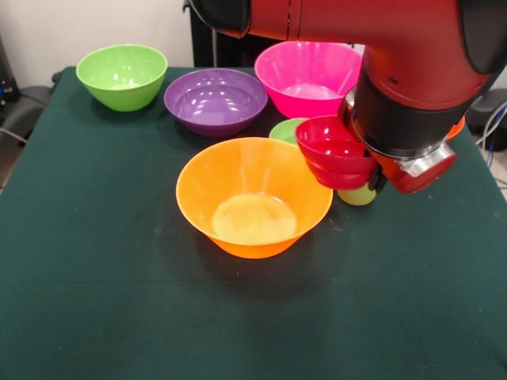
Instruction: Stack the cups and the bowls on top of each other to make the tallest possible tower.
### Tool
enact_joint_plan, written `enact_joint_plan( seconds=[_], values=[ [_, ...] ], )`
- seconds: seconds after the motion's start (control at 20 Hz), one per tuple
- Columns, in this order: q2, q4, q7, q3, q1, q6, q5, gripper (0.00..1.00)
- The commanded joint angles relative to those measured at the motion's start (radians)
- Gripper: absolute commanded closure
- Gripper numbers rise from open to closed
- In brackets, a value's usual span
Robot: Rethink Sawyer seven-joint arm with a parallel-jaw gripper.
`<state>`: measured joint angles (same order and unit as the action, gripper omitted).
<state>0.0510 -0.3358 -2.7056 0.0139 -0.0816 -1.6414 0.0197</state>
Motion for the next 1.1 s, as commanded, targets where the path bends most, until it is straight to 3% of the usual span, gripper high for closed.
enact_joint_plan(
  seconds=[0.05, 0.55, 1.1],
  values=[
    [0.007, -0.122, -0.281, -0.007, 0.035, 0.003, 0.03, 1.0],
    [0.009, -0.123, -0.283, 0.034, 0.06, -0.03, 0.081, 1.0],
    [0.049, -0.249, -0.332, 0.084, 0.11, 0.017, 0.129, 1.0]
  ],
)
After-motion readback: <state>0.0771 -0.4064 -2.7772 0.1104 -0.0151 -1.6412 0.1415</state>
